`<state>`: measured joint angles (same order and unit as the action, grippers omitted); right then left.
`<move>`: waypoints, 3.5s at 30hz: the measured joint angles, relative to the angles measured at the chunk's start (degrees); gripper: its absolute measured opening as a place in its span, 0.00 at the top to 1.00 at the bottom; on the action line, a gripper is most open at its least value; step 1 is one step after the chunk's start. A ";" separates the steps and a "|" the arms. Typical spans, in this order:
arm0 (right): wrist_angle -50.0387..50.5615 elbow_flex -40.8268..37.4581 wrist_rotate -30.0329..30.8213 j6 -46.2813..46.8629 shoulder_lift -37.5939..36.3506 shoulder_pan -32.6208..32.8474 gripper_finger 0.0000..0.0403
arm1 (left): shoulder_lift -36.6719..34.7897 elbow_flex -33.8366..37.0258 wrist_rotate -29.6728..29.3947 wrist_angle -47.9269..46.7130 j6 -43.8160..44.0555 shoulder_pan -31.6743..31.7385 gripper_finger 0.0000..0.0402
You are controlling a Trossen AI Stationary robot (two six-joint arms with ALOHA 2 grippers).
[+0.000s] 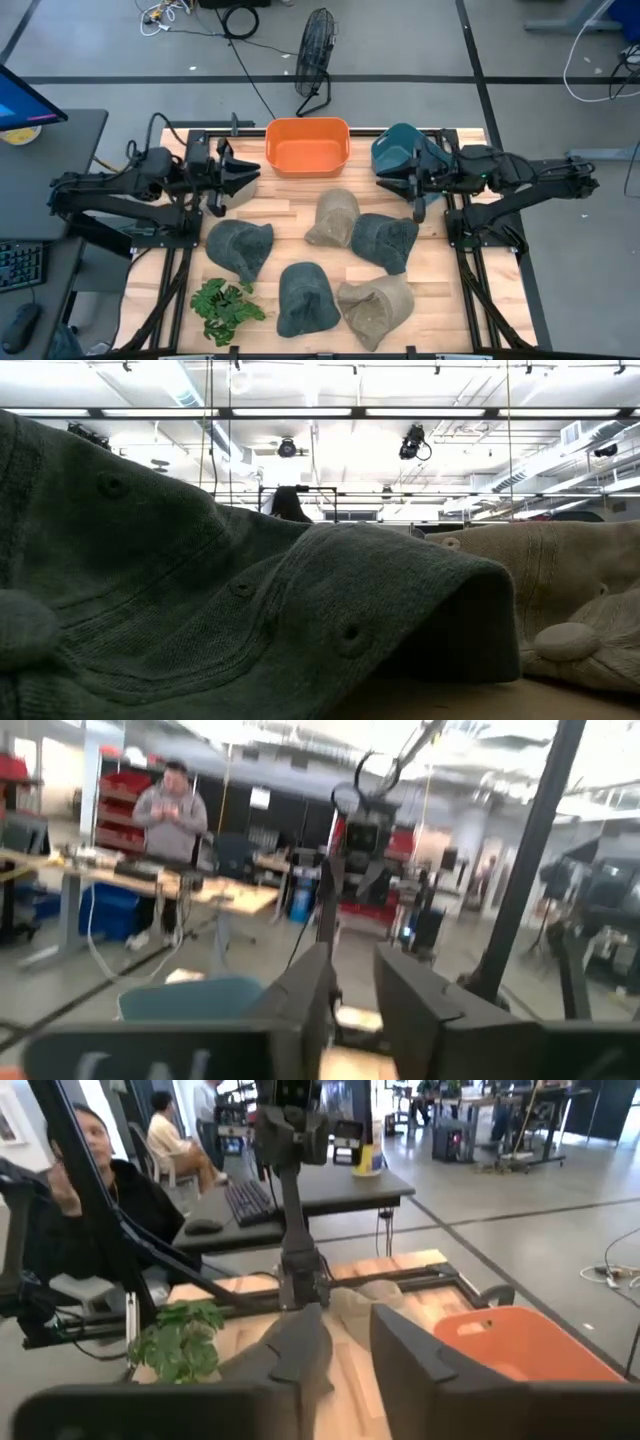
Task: Pick & Place hat
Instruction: Put the top left blue cap into the orange bin
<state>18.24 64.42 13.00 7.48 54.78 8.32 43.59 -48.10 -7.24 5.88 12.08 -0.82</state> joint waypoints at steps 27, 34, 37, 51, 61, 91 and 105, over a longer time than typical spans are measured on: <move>10.07 0.04 1.37 8.56 11.63 0.00 0.57 | 12.79 -2.57 0.02 -20.19 19.87 -0.02 0.61; 10.03 0.04 1.43 8.17 11.79 0.00 0.57 | 13.09 -2.57 6.10 -35.68 27.37 -0.94 0.61; 10.03 0.04 1.46 7.94 11.79 0.00 0.57 | 13.52 -2.51 7.14 -42.00 29.75 -2.04 0.61; 8.34 0.00 1.48 8.14 11.76 0.00 0.57 | 21.99 -2.51 7.50 -60.94 38.76 -6.57 0.61; 8.07 -0.04 1.06 8.77 11.76 0.00 0.57 | 31.31 -2.51 4.81 -64.92 41.04 -6.56 0.61; 8.00 -0.04 1.00 8.78 11.76 0.00 0.57 | 44.44 -5.21 11.65 -66.05 44.15 -5.73 0.98; 7.47 -0.02 1.02 8.75 11.76 0.00 0.57 | 42.61 -31.79 -9.20 -75.44 43.58 0.80 0.98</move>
<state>25.71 64.40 14.02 16.23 66.54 8.32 86.20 -79.89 -16.44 -69.56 55.66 -0.02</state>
